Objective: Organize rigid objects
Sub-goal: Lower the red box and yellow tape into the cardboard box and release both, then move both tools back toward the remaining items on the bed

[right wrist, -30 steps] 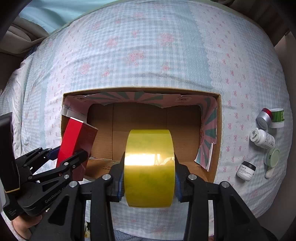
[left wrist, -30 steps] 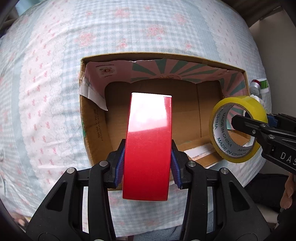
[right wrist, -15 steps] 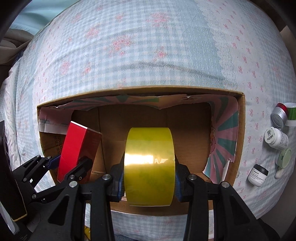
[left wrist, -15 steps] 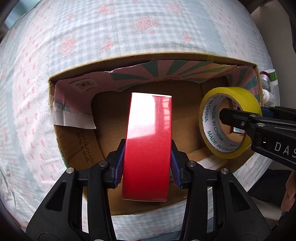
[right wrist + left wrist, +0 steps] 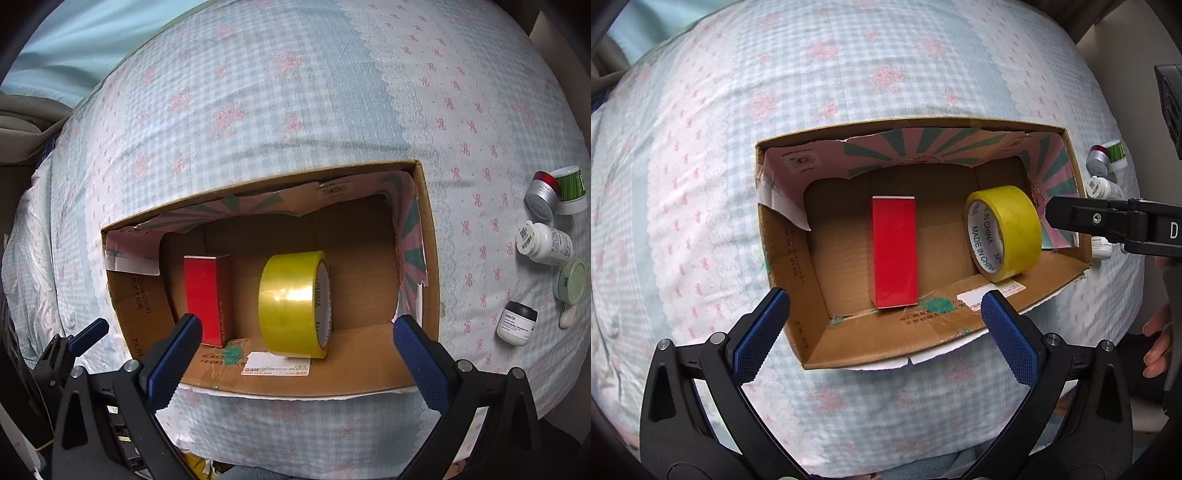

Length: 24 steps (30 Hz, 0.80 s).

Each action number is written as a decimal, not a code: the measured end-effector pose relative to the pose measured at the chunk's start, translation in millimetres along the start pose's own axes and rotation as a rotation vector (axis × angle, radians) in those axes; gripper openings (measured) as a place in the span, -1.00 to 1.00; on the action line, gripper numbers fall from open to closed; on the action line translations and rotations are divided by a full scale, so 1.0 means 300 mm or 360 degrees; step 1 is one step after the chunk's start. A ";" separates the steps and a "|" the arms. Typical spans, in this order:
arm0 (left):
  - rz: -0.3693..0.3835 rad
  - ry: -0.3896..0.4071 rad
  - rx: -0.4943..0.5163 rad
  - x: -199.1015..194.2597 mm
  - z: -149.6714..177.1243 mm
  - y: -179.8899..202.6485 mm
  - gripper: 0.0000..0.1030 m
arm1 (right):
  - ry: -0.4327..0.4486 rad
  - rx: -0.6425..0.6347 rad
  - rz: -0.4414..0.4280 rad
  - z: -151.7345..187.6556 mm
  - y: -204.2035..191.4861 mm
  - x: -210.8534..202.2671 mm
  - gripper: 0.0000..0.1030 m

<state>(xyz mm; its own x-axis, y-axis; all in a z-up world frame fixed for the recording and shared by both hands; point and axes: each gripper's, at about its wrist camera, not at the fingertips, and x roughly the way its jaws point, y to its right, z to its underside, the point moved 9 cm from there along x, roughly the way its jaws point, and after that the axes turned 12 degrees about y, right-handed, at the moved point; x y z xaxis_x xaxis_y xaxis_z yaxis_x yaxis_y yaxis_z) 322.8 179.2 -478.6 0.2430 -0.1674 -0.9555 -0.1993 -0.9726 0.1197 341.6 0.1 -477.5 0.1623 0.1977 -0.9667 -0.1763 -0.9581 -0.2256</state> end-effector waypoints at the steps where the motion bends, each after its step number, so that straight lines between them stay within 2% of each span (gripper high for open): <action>1: 0.0000 0.0006 -0.0019 -0.012 0.007 -0.004 0.99 | 0.0010 0.0004 -0.0005 0.009 0.000 -0.010 1.00; 9: -0.0031 0.0118 -0.0057 -0.157 0.043 0.006 0.99 | 0.0117 -0.0055 -0.0012 0.075 -0.035 -0.122 1.00; 17: -0.0051 0.0289 -0.0050 -0.382 0.088 0.033 0.99 | 0.0258 -0.0035 -0.0054 0.138 -0.066 -0.312 1.00; 24: -0.0048 0.0430 -0.0065 -0.560 0.127 0.058 0.99 | 0.0364 -0.0102 0.0046 0.224 -0.038 -0.472 1.00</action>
<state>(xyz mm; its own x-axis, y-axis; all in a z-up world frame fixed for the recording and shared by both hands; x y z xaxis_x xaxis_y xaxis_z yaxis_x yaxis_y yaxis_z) 242.4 196.7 -326.2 0.4937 -0.1700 -0.8528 -0.1509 -0.9826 0.1085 255.4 -3.1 -346.2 0.3749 0.1250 -0.9186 -0.1231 -0.9754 -0.1830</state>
